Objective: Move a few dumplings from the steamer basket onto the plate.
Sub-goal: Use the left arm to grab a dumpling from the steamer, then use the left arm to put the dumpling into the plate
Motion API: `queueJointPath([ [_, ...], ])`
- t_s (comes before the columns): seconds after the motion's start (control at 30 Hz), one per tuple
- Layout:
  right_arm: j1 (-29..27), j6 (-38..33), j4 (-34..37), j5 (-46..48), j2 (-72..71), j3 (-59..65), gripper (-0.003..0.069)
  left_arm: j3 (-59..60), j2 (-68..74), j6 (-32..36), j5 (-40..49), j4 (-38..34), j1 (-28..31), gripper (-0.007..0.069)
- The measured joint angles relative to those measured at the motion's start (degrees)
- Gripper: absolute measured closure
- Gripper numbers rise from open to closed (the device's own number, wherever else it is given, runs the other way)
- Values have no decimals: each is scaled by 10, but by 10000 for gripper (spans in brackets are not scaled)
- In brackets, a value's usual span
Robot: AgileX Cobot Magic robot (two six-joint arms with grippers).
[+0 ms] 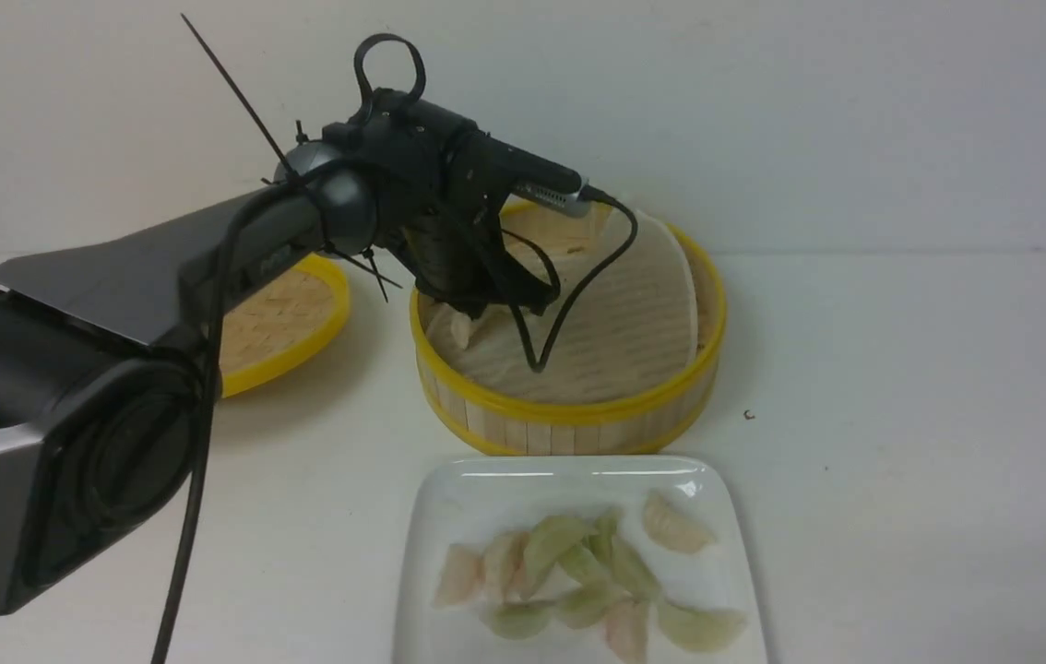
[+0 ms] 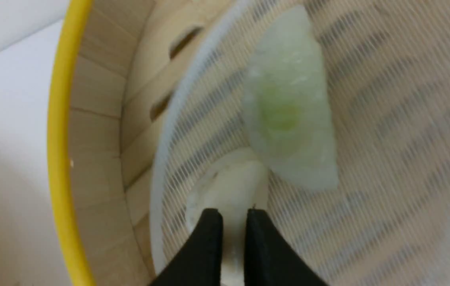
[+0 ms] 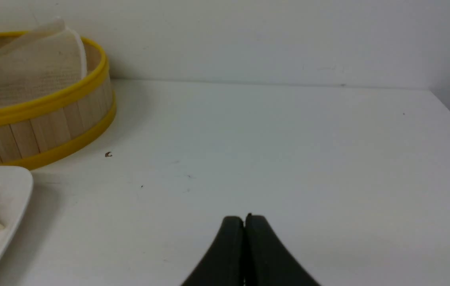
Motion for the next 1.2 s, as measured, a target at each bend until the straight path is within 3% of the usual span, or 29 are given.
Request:
queueJointPath([
  [0.3, 0, 0, 0, 0, 0, 0, 672, 0, -54, 1, 17, -13, -1, 587],
  [0.7, 0, 0, 0, 0, 0, 0, 672, 0, -157, 63, 203, -132, -43, 589],
  [0.97, 0, 0, 0, 0, 0, 0, 672, 103, -172, 63, 207, -159, -117, 589],
  [1.2, 0, 0, 0, 0, 0, 0, 672, 164, -146, 66, 141, -176, -165, 588],
])
